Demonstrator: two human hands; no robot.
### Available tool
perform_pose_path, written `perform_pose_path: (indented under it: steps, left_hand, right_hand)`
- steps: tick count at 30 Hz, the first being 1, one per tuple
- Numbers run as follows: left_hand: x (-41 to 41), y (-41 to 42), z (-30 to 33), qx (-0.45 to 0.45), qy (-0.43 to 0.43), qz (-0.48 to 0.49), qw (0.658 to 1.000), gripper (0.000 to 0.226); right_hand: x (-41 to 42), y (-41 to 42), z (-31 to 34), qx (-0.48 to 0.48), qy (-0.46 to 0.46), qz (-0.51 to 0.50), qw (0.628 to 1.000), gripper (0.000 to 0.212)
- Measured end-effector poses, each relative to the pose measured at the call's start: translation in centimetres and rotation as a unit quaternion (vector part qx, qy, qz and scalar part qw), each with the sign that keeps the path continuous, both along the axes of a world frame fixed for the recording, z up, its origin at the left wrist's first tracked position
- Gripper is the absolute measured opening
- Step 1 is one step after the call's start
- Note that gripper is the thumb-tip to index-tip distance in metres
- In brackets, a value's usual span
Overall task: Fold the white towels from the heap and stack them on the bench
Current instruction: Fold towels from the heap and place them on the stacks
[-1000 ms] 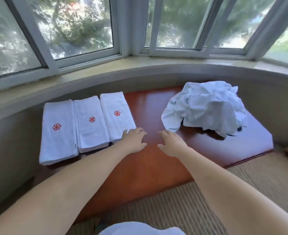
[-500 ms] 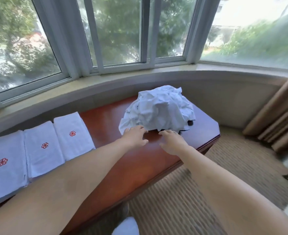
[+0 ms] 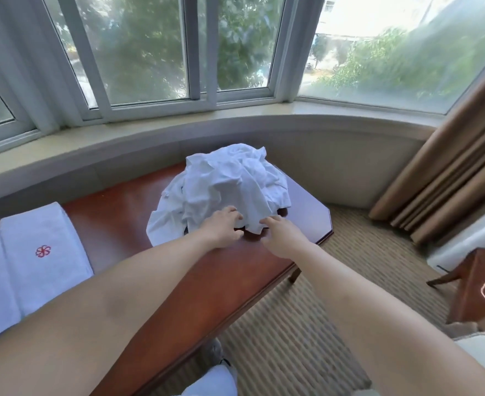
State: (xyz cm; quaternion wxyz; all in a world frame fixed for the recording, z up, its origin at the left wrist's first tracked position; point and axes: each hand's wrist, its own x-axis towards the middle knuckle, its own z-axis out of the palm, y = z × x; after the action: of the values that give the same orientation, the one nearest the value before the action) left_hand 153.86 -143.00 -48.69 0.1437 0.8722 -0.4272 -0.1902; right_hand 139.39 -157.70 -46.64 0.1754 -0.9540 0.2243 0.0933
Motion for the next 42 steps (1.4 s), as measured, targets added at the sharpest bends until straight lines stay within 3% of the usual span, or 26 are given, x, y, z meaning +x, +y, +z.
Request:
perform_pose_path:
  steps: [6, 13, 18, 23, 30, 34, 38, 40, 42]
  left_hand:
    - [6.4, -5.9, -3.4, -0.007, 0.037, 0.034, 0.999, 0.056]
    - [14.5, -7.1, -6.7, 0.007, 0.033, 0.131, 0.991, 0.050]
    - [16.9, -8.2, -7.7, -0.006, 0.027, 0.184, 0.983, 0.030]
    - [17.7, -9.7, -7.2, -0.027, 0.036, 0.234, 0.971, 0.030]
    - [16.1, -9.8, -7.1, 0.062, 0.182, 0.144, 0.971, 0.025]
    - [14.8, -8.1, -5.8, 0.065, 0.230, 0.150, 0.959, 0.007]
    - [12.7, -6.1, -3.7, 0.064, 0.260, 0.216, 0.939, 0.024]
    - [11.4, -5.3, -2.8, 0.069, 0.273, 0.239, 0.929, 0.024]
    - [9.9, -4.6, -2.1, 0.078, 0.277, 0.269, 0.919, 0.018]
  right_hand:
    - [6.5, -6.5, -2.3, 0.009, 0.053, 0.025, 0.998, 0.058]
    - [16.0, -9.6, -4.9, 0.015, 0.098, 0.080, 0.992, 0.060]
    - [19.8, -10.7, -6.8, 0.037, 0.095, 0.104, 0.989, 0.058]
    - [21.4, -12.3, -7.8, 0.061, 0.099, 0.115, 0.986, 0.057]
    - [24.0, -14.5, -8.1, 0.079, 0.072, 0.102, 0.989, 0.059]
    - [26.2, -14.4, -7.6, 0.058, 0.079, 0.167, 0.981, 0.071]
    - [27.5, -12.2, -7.0, 0.046, 0.126, 0.289, 0.948, 0.089]
    - [27.7, -10.5, -7.1, 0.043, 0.158, 0.353, 0.921, 0.079]
    - [27.7, -8.8, -7.2, -0.006, 0.170, 0.421, 0.891, 0.055]
